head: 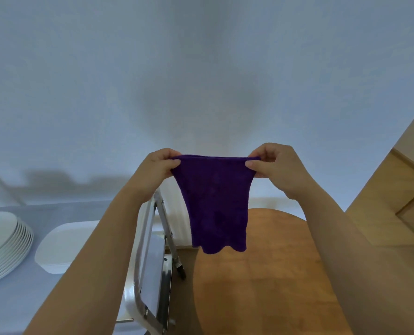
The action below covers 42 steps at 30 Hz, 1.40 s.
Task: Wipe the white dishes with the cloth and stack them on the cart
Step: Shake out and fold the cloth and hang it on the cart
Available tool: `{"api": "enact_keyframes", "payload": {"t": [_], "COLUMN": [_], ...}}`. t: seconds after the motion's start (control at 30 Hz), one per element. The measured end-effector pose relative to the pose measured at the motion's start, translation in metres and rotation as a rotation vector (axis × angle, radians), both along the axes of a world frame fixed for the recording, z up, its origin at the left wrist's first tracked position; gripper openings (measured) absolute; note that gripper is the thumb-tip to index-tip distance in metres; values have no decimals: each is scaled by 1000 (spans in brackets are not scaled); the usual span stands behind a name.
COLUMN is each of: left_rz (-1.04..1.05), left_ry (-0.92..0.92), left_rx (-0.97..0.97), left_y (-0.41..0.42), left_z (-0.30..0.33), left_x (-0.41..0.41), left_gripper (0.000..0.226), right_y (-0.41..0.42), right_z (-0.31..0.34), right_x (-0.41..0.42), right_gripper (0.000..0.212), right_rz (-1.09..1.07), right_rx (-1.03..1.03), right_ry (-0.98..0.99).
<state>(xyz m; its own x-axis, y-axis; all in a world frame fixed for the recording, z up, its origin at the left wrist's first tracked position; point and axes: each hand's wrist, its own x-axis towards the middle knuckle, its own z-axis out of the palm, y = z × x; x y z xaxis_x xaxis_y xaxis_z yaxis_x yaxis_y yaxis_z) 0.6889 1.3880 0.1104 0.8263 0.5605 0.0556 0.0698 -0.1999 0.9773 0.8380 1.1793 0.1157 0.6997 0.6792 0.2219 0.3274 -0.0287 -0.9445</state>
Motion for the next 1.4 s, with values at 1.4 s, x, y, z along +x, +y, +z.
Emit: {"api": "enact_keyframes", "payload": {"t": [1.4], "left_rz": [-48], "left_ry": [180], "left_rx": [-80], "left_y": [-48], "left_z": [-79], "left_x": [5], "left_gripper": [30], "right_y": [16], "right_z": [-110], "right_x": [-44], "right_gripper": [20], "right_rz": [-66], "right_rx": [-477], "right_ry": [601]}}
